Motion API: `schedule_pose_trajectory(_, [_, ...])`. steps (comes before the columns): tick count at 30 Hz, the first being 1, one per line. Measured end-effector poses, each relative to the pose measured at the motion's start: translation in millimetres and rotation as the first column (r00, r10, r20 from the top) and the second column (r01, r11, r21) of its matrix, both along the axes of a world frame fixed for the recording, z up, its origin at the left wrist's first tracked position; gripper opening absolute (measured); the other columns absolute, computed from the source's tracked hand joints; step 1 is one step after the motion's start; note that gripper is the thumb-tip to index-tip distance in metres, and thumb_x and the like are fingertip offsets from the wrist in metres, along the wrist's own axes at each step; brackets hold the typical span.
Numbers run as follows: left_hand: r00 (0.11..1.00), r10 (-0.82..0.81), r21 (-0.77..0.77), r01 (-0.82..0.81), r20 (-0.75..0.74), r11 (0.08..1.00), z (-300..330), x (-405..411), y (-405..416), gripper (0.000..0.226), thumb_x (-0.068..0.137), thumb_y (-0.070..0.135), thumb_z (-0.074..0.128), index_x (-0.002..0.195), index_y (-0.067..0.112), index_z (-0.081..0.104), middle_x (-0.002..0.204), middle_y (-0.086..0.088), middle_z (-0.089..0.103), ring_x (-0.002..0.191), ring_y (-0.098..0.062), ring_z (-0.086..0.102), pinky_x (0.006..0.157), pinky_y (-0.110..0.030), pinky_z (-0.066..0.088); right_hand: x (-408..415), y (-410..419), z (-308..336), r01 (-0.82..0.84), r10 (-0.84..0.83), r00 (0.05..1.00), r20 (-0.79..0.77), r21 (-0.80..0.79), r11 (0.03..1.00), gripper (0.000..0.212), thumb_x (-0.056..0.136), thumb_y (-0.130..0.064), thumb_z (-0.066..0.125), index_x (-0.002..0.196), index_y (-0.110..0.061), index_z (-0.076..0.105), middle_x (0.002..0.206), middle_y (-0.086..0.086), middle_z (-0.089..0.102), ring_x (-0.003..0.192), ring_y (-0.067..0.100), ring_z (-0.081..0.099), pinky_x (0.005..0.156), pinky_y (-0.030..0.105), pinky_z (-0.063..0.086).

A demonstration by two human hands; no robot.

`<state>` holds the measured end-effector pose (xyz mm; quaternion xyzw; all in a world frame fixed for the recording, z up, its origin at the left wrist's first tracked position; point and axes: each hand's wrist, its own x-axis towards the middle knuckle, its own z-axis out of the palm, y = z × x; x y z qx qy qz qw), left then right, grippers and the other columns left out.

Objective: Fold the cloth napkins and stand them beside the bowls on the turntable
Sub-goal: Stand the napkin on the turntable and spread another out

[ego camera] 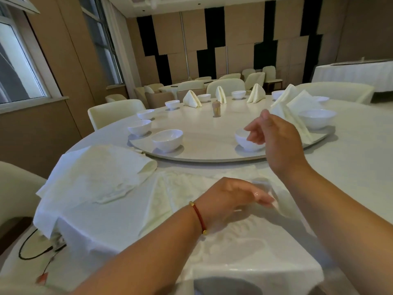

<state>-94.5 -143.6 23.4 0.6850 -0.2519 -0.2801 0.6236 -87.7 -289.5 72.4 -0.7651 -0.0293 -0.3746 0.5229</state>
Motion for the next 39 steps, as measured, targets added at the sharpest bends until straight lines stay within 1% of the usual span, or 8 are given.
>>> schedule_pose_trajectory(5, [0.914,0.078,0.023,-0.094,0.398,0.995,1.5,-6.1,27.8,0.005,0.084,0.010,0.070,0.083,0.013,0.074,0.076,0.005,0.071,0.072,-0.009,0.064,0.072,-0.021,0.053,-3.3,-1.1,-13.1,-0.242,0.105,0.870,-0.482,-0.230,0.943,0.043,0.097,-0.052,0.037,0.085,-0.023,0.066,0.086,-0.004,0.066,0.081,0.018,0.060,0.077,0.033,0.046])
schedule_pose_trajectory(9, [0.565,0.205,0.179,-0.549,0.799,0.816,4.0,9.8,63.0,0.010,0.079,0.033,0.075,0.084,0.027,0.069,0.081,0.012,0.062,0.069,0.000,0.054,0.063,-0.010,0.040,-4.0,-9.4,-29.1,-0.289,-0.043,0.699,-0.713,-0.337,0.896,0.059,0.097,-0.056,0.033,0.105,-0.005,0.063,0.100,0.016,0.067,0.069,0.024,0.057,0.078,0.037,0.048])
schedule_pose_trajectory(12, [0.659,0.133,0.429,-0.616,0.740,0.661,-4.8,23.6,82.7,0.030,0.076,0.048,0.073,0.098,0.031,0.064,0.094,0.018,0.054,0.084,0.003,0.053,0.065,-0.008,0.037,-7.9,-18.9,-35.7,-0.288,-0.183,0.623,-0.760,-0.440,0.851,0.055,0.094,-0.058,0.041,0.098,-0.006,0.058,0.083,0.010,0.063,0.074,0.023,0.058,0.063,0.029,0.042])
schedule_pose_trajectory(15, [0.732,0.088,0.518,-0.557,0.676,0.649,-12.9,24.0,90.9,0.033,0.072,0.053,0.074,0.095,0.031,0.064,0.099,0.016,0.055,0.085,0.002,0.052,0.067,-0.010,0.037,-12.2,-26.3,-40.1,-0.286,-0.293,0.578,-0.762,-0.525,0.801,0.050,0.089,-0.059,0.053,0.104,-0.011,0.058,0.087,0.003,0.066,0.086,0.019,0.062,0.068,0.028,0.041])
schedule_pose_trajectory(23, [0.806,0.061,0.557,-0.460,0.589,0.692,-8.8,19.1,112.7,0.025,0.068,0.034,0.084,0.082,0.019,0.068,0.074,0.007,0.056,0.061,-0.004,0.048,0.060,-0.015,0.042,-10.7,-40.6,-50.0,-0.140,-0.096,0.572,-0.815,-0.212,0.967,0.037,0.091,-0.038,0.063,0.080,-0.003,0.060,0.059,0.010,0.061,0.048,0.024,0.056,0.056,0.027,0.045])
schedule_pose_trajectory(29, [0.868,0.100,0.565,-0.400,0.487,0.722,-5.8,19.4,116.6,0.026,0.078,0.024,0.078,0.072,0.004,0.063,0.053,-0.002,0.055,0.042,-0.014,0.045,0.042,-0.023,0.038,-6.3,-30.4,-44.4,-0.095,-0.098,0.589,-0.802,-0.189,0.977,0.028,0.093,-0.026,0.063,0.073,-0.005,0.062,0.044,0.005,0.058,0.051,0.023,0.055,0.059,0.027,0.045])
schedule_pose_trajectory(35, [0.864,0.179,0.508,-0.432,0.471,0.746,-7.7,20.6,117.9,0.028,0.088,0.025,0.067,0.082,-0.002,0.061,0.047,-0.001,0.049,0.034,-0.011,0.037,0.037,-0.018,0.033,0.5,-17.8,-46.1,-0.193,-0.229,0.460,-0.858,-0.349,0.917,0.061,0.097,-0.046,0.047,0.057,-0.002,0.059,0.047,0.009,0.062,0.037,0.017,0.050,0.062,0.025,0.049])
schedule_pose_trajectory(39, [0.840,0.325,0.401,-0.504,0.435,0.765,-7.5,23.6,121.1,0.030,0.087,0.031,0.068,0.078,0.003,0.061,0.050,-0.003,0.050,0.041,-0.017,0.040,0.041,-0.022,0.035,8.7,-12.3,-44.6,-0.096,-0.042,0.449,-0.892,-0.095,0.991,0.038,0.098,-0.040,0.050,0.093,-0.003,0.059,0.056,0.014,0.058,0.039,0.020,0.043,0.048,0.022,0.039])
